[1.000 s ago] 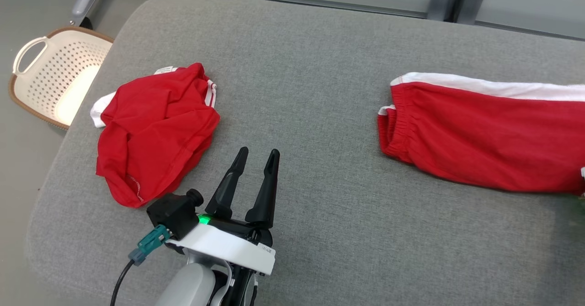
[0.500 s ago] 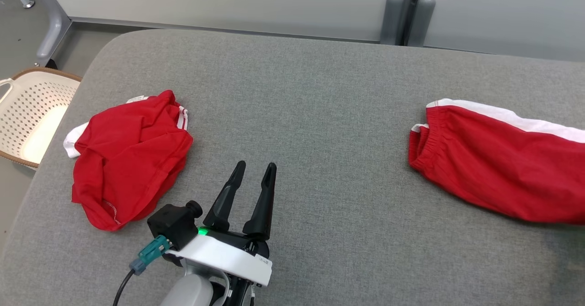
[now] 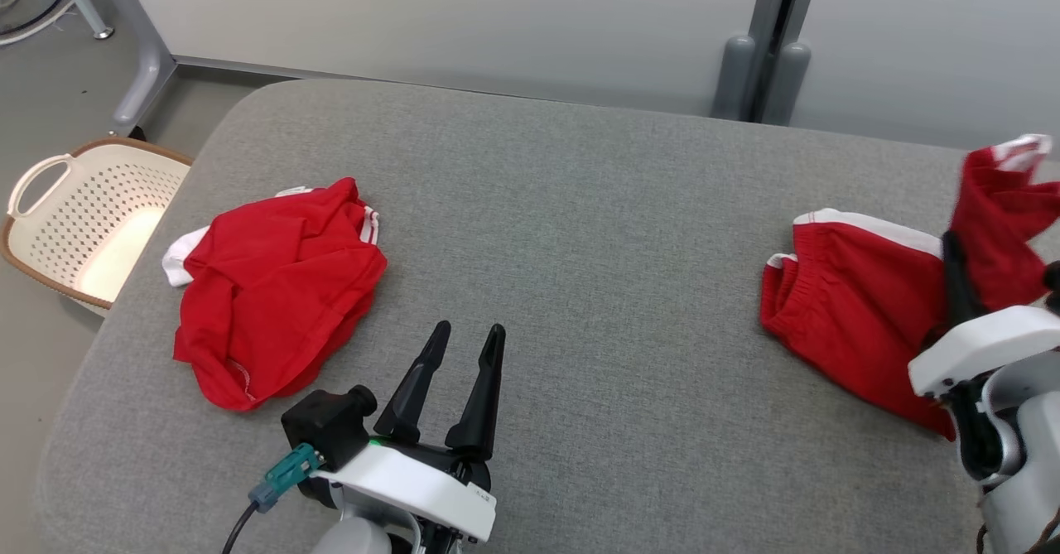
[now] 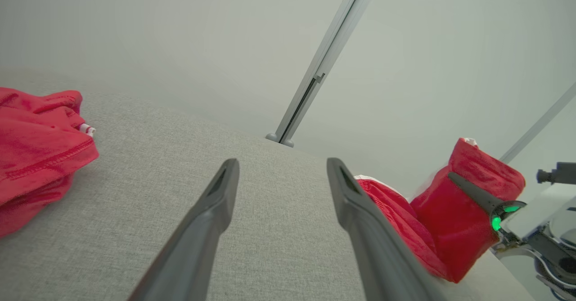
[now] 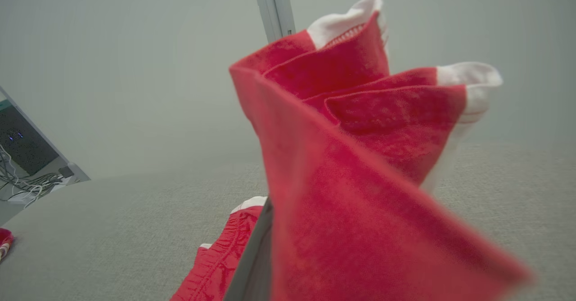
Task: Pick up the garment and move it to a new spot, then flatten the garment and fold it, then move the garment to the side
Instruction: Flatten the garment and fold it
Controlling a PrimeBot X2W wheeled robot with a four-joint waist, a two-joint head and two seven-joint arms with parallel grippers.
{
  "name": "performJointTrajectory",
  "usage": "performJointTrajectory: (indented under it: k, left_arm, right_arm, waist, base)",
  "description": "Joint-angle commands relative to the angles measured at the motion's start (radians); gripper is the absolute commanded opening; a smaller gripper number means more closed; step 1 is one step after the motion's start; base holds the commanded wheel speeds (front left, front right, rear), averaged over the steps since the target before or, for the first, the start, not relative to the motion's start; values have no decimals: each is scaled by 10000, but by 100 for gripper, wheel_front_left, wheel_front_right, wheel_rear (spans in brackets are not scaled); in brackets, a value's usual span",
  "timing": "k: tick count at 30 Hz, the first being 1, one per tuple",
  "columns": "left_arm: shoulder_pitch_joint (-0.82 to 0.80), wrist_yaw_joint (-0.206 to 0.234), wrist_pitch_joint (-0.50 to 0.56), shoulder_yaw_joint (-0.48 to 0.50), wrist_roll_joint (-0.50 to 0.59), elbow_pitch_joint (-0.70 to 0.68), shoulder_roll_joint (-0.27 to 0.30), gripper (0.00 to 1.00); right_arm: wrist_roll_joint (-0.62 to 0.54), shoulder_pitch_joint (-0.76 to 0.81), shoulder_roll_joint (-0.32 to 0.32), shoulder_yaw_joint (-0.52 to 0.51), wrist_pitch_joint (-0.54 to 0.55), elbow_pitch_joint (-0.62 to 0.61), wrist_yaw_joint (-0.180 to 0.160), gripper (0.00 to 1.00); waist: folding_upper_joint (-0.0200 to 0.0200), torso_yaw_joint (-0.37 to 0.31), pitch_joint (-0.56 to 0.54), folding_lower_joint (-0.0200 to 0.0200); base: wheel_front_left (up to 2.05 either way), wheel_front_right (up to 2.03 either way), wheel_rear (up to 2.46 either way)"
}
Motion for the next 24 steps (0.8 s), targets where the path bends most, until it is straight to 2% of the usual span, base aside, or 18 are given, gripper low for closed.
performJointTrajectory:
  k: [1,4,11,12,13,14,24]
  left_arm:
    - [102,-5,-3,-24,-14,52,45,100]
    - [182,83,-3,-128,65,232,45,100]
    - [207,113,-1,-180,9,272,40,100]
    - [209,121,-3,-200,-10,267,42,100]
    - [204,128,-1,-210,-25,261,43,100]
    - [196,148,-1,-221,-43,251,43,100]
    - [190,189,-3,-333,-192,182,42,100]
  right_arm:
    - [139,299,-25,611,224,-199,1,0]
    - [176,482,-175,1500,406,-356,1,0]
    - [97,293,-190,2224,397,155,1,0]
    - [30,261,-190,2339,344,272,1,16]
    - [-3,259,-161,2482,337,362,1,89]
    - [37,252,-87,2651,383,429,1,100]
    - [639,267,-215,4165,837,751,1,100]
  waist:
    - [0,223,-132,0]
    - [0,395,-163,0]
    - [0,672,-118,0]
    - [0,718,-105,0]
    - [0,762,-84,0]
    - [0,805,-62,0]
    - [0,1011,101,0]
  base:
    - [0,0,0]
    - [0,0,0]
    - [0,0,0]
    - [0,0,0]
    - [0,0,0]
    - [0,0,0]
    - [0,0,0]
